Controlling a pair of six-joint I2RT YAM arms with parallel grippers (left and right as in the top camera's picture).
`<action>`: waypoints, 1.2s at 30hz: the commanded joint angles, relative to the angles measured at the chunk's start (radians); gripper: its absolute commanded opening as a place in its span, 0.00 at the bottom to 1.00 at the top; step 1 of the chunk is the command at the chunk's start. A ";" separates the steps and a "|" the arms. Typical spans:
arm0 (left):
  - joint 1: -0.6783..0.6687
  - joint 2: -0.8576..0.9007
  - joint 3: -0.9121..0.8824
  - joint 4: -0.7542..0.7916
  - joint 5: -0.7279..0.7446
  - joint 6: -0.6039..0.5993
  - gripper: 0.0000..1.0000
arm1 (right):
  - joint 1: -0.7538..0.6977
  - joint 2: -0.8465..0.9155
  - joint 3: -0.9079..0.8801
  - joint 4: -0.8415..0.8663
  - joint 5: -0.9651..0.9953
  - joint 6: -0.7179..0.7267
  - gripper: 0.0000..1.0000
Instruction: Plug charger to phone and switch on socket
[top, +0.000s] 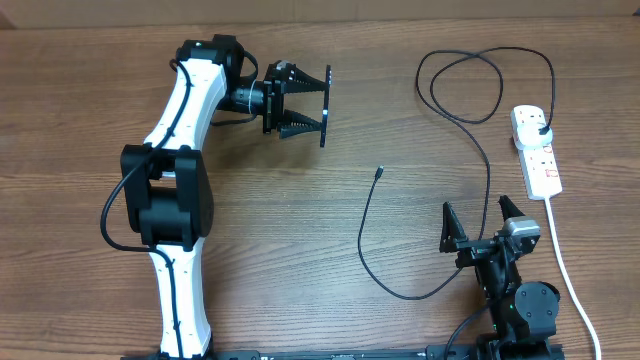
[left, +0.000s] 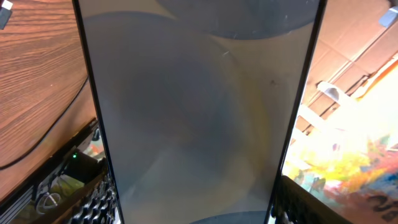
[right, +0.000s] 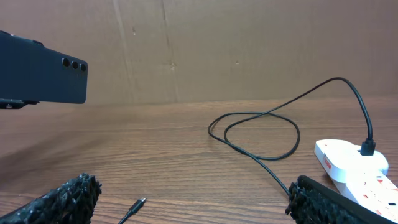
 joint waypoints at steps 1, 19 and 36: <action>0.018 0.002 0.029 -0.003 0.079 0.011 0.61 | -0.002 -0.005 -0.010 0.006 -0.004 0.006 1.00; 0.035 0.002 0.029 -0.097 0.079 0.016 0.61 | -0.002 -0.005 -0.010 0.006 -0.004 0.006 1.00; 0.035 0.002 0.029 -0.106 0.079 0.019 0.63 | -0.002 -0.005 -0.010 0.006 -0.004 0.006 1.00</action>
